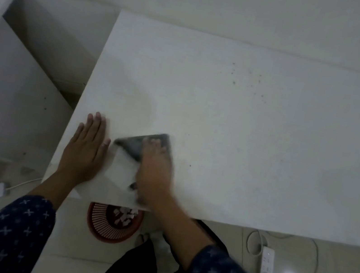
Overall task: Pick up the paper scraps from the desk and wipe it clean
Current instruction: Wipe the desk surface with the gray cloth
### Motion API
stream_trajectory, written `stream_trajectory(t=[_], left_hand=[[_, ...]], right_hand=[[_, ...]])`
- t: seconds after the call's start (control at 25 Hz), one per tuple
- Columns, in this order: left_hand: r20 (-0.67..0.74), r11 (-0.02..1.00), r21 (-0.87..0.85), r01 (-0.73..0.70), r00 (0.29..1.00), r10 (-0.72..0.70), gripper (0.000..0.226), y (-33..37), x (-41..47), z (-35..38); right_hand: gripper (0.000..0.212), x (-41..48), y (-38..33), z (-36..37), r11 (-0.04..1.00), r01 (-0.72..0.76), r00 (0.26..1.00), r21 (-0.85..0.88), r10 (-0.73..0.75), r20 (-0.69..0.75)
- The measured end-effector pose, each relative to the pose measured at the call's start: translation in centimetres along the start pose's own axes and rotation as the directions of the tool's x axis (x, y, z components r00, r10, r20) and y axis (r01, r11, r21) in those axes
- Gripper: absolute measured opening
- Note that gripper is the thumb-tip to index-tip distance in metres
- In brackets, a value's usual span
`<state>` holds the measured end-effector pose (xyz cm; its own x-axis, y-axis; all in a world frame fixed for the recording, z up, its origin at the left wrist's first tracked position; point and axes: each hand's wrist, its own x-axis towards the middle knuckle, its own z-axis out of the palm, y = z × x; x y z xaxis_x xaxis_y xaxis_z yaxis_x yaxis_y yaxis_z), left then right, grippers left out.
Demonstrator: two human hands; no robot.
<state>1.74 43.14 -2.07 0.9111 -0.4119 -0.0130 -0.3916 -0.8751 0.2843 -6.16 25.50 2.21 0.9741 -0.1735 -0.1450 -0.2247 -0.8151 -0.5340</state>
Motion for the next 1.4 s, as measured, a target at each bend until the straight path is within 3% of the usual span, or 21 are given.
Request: stream_trajectory(t=[0.08, 0.12, 0.2, 0.24, 0.36, 0.48, 0.52, 0.6, 0.64, 0.72, 0.76, 0.84, 0.92, 1.0, 1.08, 1.12, 1.16, 1.24, 1.28, 1.32, 1.4], left_hand=[[0.004, 1.000, 0.009, -0.002, 1.000, 0.002, 0.069, 0.8, -0.4, 0.0], [0.005, 1.000, 0.010, -0.011, 1.000, 0.011, 0.070, 1.6, -0.5, 0.1], [0.019, 0.998, 0.005, -0.068, 0.998, 0.068, 0.070, 3.7, -0.6, 0.7], [0.027, 0.996, 0.004, -0.095, 0.995, 0.095, 0.069, 4.8, -0.6, 1.2], [0.010, 0.982, 0.008, -0.190, 0.982, 0.190, 0.070, 8.2, 0.5, 2.5], [0.036, 0.972, 0.017, -0.236, 0.971, 0.235, 0.067, 10.5, 1.7, 3.2], [0.034, 0.971, 0.027, -0.238, 0.971, 0.237, 0.066, 10.7, 2.1, 3.3], [0.059, 0.965, 0.044, -0.258, 0.965, 0.255, 0.066, 10.3, 2.3, 3.1], [0.068, 0.962, 0.059, -0.267, 0.962, 0.263, 0.067, 9.8, 2.1, 3.0], [0.041, 0.971, 0.069, -0.227, 0.974, 0.225, 0.070, 8.8, 2.1, 2.9], [0.030, 0.981, 0.031, -0.190, 0.982, 0.189, 0.070, 8.4, 2.2, 2.7], [0.039, 0.987, 0.004, -0.159, 0.986, 0.159, 0.069, 7.9, 1.7, 2.5], [-0.007, 0.986, 0.029, -0.164, 0.986, 0.164, 0.070, 7.8, 1.5, 2.5], [-0.016, 0.987, -0.004, -0.161, 0.987, 0.161, 0.069, 8.0, 1.8, 2.4], [-0.020, 0.993, -0.032, -0.114, 0.993, 0.113, 0.067, 7.2, 1.8, 2.2], [-0.023, 0.996, -0.035, -0.076, 0.997, 0.076, 0.067, 6.2, 1.7, 1.8], [-0.022, 0.999, -0.030, -0.045, 0.999, 0.044, 0.067, 4.7, 1.5, 1.5], [-0.017, 1.000, 0.005, 0.011, 1.000, -0.011, 0.069, 1.6, 0.8, 0.5], [-0.018, 0.999, 0.011, 0.038, 0.999, -0.038, 0.069, 0.0, 0.5, 0.0], [-0.024, 0.998, 0.002, 0.066, 0.997, -0.066, 0.068, -1.1, 0.2, -0.3], [-0.043, 0.993, -0.017, 0.120, 0.992, -0.121, 0.064, -2.4, 0.4, -0.5]], right_hand=[[0.066, -2.5, -0.4, 3.1, 0.980, 0.181, 0.981, -0.081, -0.186, -0.059], [0.078, -2.0, 2.0, 2.4, 0.979, 0.174, 0.975, -0.108, -0.186, -0.119], [0.101, -1.0, 8.2, -1.7, 0.991, 0.023, 0.989, -0.130, -0.042, -0.142], [0.101, -0.4, 11.2, -4.0, 0.993, -0.070, 0.983, -0.097, 0.052, -0.177], [0.076, 0.7, 19.2, -11.0, 0.942, -0.326, 0.929, -0.082, 0.302, -0.215], [0.057, 0.3, 17.4, -11.6, 0.911, -0.412, 0.888, 0.028, 0.409, -0.211], [0.062, -0.3, 14.6, -10.5, 0.933, -0.358, 0.923, 0.027, 0.358, -0.142], [0.078, -2.4, 9.1, -6.0, 0.999, 0.007, 0.996, -0.043, -0.003, 0.089], [0.077, -2.9, 8.0, -4.0, 0.973, 0.227, 0.965, -0.045, -0.218, 0.144], [0.080, -1.0, 10.4, -3.8, 0.922, 0.376, 0.921, -0.094, -0.360, 0.151], [0.091, 0.3, 13.0, -4.9, 0.945, 0.317, 0.948, -0.085, -0.311, 0.071], [0.100, 2.7, 18.4, -8.7, 0.995, 0.011, 0.994, -0.099, -0.022, -0.109], [0.081, 4.3, 21.8, -12.7, 0.970, -0.225, 0.957, -0.093, 0.202, -0.209], [0.057, 4.7, 21.3, -14.0, 0.960, -0.280, 0.944, -0.026, 0.270, -0.189], [0.049, 3.7, 15.3, -12.3, 0.989, -0.145, 0.984, 0.034, 0.148, -0.100], [0.058, 3.1, 12.1, -10.5, 0.995, 0.059, 0.998, 0.084, -0.056, -0.038], [0.069, 2.6, 8.8, -8.2, 0.957, 0.279, 0.956, 0.085, -0.284, 0.066], [0.073, 2.1, 3.9, -3.1, 0.762, 0.645, 0.710, 0.062, -0.627, 0.320], [0.071, 2.3, 2.3, -0.8, 0.674, 0.738, 0.595, 0.031, -0.671, 0.443], [0.071, 2.7, 1.0, 0.9, 0.622, 0.783, 0.539, 0.016, -0.690, 0.484], [0.068, 4.5, -0.7, 2.2, 0.607, 0.795, 0.534, 0.011, -0.707, 0.464]])
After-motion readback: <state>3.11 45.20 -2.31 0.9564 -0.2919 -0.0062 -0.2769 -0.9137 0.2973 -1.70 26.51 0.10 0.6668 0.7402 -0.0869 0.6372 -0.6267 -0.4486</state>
